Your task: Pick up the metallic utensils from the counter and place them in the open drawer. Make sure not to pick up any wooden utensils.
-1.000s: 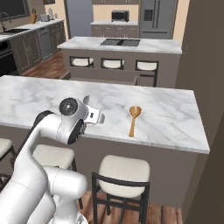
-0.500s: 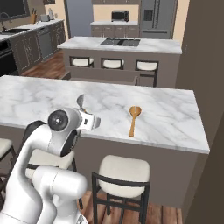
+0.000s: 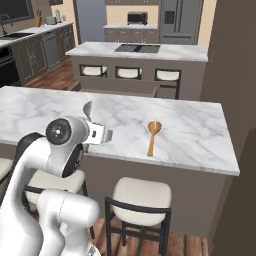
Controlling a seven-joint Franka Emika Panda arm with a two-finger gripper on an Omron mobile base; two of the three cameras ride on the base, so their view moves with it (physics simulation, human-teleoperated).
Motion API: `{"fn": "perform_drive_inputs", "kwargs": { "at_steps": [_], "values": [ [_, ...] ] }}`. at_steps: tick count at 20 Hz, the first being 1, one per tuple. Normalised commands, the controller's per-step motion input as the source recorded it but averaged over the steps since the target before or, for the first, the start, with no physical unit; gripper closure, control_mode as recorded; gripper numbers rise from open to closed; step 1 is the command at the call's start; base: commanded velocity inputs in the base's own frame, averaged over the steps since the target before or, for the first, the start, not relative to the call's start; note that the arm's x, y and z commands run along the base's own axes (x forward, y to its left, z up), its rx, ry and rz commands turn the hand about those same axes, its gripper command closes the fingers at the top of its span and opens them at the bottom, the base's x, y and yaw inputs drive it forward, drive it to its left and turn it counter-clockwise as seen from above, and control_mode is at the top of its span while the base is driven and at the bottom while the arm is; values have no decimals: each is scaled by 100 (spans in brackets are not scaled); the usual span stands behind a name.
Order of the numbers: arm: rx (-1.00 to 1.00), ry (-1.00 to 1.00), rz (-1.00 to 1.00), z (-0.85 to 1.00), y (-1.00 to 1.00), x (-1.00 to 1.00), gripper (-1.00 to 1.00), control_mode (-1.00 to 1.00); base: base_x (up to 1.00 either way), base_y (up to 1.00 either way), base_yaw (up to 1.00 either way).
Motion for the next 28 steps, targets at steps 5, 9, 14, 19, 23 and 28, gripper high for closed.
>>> {"fn": "perform_drive_inputs", "kwargs": {
  "at_steps": [5,9,14,19,23,28],
  "values": [
    [0,-7,0,37,0,-46,100,-100,0,0,0],
    [0,0,0,0,0,0,100,100,-71,1,0],
    [0,0,0,0,0,0,100,100,-90,41,0],
    [0,0,0,0,0,0,100,100,-50,98,0],
    [0,0,0,0,0,0,100,100,-10,100,0],
    [0,0,0,0,0,0,100,100,0,100,0]
  ]
}}
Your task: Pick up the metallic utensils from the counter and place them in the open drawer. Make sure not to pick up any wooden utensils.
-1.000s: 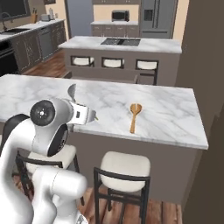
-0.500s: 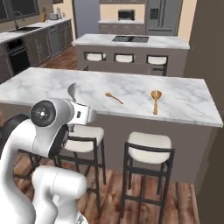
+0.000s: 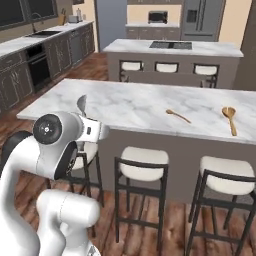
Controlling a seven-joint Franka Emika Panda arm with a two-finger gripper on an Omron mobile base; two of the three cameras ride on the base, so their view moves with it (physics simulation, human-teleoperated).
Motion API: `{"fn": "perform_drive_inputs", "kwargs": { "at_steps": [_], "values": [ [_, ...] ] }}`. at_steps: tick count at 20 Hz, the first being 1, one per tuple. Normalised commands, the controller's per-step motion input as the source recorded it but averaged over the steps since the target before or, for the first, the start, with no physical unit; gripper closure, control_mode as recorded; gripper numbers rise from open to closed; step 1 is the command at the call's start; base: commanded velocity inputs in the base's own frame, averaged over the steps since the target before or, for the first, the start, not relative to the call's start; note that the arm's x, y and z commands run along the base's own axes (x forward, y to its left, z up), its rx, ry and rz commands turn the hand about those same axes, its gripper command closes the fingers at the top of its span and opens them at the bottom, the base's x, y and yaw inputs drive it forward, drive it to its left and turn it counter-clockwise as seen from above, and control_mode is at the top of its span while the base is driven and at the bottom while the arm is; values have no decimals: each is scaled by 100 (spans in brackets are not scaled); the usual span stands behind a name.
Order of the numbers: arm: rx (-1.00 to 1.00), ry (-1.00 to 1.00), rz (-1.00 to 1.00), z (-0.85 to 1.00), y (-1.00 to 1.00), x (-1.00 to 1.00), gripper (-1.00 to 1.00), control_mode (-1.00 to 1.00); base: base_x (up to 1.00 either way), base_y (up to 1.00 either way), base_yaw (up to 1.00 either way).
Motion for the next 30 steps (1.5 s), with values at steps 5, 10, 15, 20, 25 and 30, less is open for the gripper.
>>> {"fn": "perform_drive_inputs", "kwargs": {
  "at_steps": [5,10,15,20,25,30],
  "values": [
    [0,0,0,0,0,0,100,100,0,100,-1],
    [0,0,0,0,0,0,100,100,3,100,-5],
    [0,0,0,0,0,0,100,100,40,100,-20],
    [0,0,0,0,0,0,100,100,40,100,-24],
    [0,0,0,0,0,0,100,100,50,100,-27],
    [0,0,0,0,0,0,100,100,55,100,-28]
  ]
}}
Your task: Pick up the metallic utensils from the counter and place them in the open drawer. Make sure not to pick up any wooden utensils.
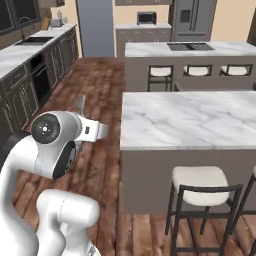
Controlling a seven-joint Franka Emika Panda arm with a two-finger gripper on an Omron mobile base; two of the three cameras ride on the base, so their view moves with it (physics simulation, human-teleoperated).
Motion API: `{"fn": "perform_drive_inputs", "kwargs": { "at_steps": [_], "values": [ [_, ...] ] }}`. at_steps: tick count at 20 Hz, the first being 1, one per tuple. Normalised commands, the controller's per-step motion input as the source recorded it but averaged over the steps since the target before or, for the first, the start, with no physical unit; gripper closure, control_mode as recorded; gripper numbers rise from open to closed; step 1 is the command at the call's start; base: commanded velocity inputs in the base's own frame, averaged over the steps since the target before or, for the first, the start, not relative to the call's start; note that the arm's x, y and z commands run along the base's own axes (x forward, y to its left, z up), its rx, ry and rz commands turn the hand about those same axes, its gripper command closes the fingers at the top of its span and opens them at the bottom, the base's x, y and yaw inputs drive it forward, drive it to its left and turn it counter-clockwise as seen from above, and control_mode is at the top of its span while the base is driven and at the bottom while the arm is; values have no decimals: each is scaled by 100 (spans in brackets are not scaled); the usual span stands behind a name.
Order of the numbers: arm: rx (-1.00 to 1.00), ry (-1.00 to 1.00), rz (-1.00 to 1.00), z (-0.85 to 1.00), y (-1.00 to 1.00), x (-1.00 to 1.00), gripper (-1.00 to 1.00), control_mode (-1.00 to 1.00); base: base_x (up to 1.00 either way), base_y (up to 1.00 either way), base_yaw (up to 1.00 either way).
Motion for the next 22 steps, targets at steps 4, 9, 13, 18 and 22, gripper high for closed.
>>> {"fn": "perform_drive_inputs", "kwargs": {
  "at_steps": [4,9,13,18,22],
  "values": [
    [0,0,0,0,0,0,100,100,59,100,-28],
    [0,0,0,0,0,0,100,100,75,100,-26],
    [0,0,0,0,0,0,100,100,98,100,-23],
    [0,0,0,0,0,0,100,100,95,71,-24],
    [0,0,0,0,0,0,100,100,72,0,-20]
  ]
}}
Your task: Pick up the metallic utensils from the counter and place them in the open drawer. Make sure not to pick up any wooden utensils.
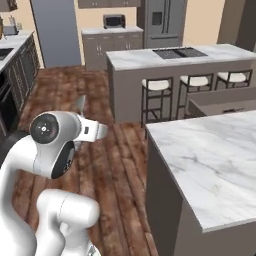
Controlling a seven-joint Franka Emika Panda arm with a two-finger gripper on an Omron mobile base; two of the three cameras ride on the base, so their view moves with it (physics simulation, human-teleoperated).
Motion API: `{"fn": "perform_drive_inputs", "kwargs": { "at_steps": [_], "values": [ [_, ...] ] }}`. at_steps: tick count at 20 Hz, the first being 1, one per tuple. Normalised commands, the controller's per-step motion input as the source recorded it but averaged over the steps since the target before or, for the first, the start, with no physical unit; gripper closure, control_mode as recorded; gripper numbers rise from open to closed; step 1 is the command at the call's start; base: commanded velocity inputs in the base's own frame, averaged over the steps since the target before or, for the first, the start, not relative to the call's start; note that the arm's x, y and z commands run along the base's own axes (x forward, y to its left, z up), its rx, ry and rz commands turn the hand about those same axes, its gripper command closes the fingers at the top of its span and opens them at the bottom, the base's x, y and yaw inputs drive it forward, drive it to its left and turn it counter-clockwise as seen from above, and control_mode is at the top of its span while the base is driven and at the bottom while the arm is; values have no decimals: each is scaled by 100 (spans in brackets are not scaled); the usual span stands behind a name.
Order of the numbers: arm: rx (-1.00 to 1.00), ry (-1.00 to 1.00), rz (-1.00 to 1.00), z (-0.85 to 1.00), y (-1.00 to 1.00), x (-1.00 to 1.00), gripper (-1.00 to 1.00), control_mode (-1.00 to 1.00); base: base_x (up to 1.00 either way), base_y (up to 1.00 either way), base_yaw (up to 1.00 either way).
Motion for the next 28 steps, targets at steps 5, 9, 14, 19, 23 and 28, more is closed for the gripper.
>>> {"fn": "perform_drive_inputs", "kwargs": {
  "at_steps": [5,9,14,19,23,28],
  "values": [
    [0,0,0,0,0,0,100,100,81,20,-23],
    [0,0,0,0,0,0,100,100,85,48,-31],
    [0,0,0,0,0,0,100,100,73,52,-34],
    [0,0,0,0,0,0,100,100,61,81,-41],
    [0,0,0,0,0,0,100,100,19,78,-46],
    [0,0,0,0,0,0,100,100,2,100,-56]
  ]
}}
